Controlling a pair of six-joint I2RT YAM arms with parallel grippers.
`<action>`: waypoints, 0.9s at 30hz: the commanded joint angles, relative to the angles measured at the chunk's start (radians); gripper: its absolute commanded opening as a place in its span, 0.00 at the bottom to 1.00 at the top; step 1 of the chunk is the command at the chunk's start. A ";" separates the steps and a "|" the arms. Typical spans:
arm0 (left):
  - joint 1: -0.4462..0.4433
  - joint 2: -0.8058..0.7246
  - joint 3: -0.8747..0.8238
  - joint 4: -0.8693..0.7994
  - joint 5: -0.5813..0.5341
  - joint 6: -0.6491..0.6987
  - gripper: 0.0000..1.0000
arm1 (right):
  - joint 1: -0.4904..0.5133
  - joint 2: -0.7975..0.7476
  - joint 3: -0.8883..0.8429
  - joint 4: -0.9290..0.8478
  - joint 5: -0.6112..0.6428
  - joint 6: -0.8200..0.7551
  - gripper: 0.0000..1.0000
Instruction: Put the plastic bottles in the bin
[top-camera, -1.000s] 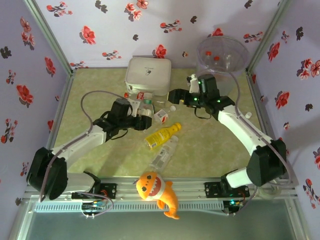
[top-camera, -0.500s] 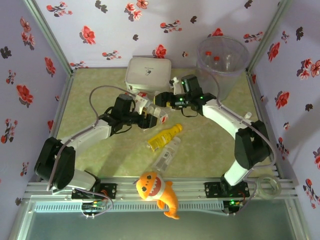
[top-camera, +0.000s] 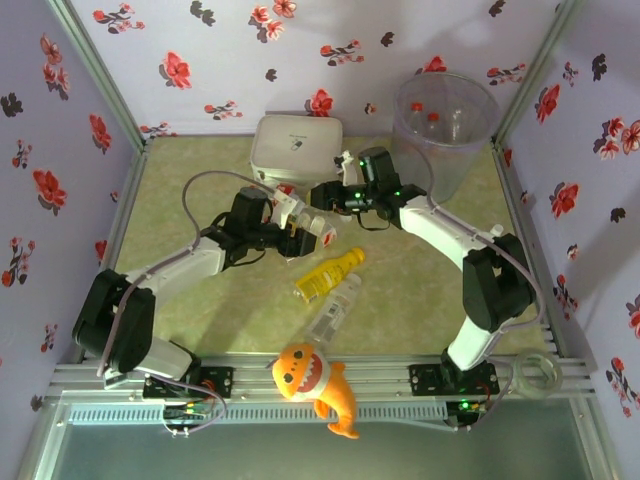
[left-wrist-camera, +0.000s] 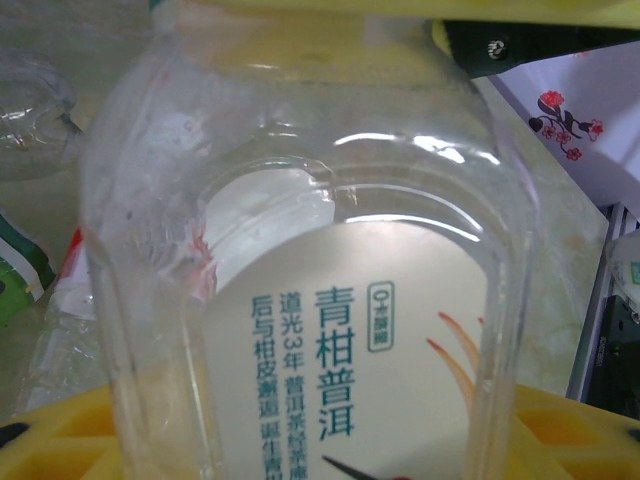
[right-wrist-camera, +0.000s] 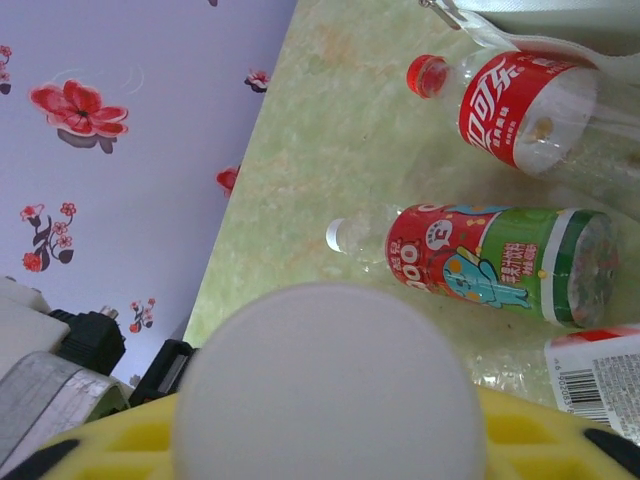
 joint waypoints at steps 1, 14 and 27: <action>0.001 0.004 0.042 0.040 0.028 0.020 0.01 | 0.002 -0.005 0.016 0.002 0.011 -0.014 0.41; 0.001 0.000 0.061 0.014 0.028 0.016 1.00 | 0.000 -0.016 0.034 -0.026 0.031 -0.041 0.31; -0.005 -0.120 -0.009 -0.011 0.027 -0.006 1.00 | -0.024 -0.101 0.274 -0.249 0.263 -0.283 0.29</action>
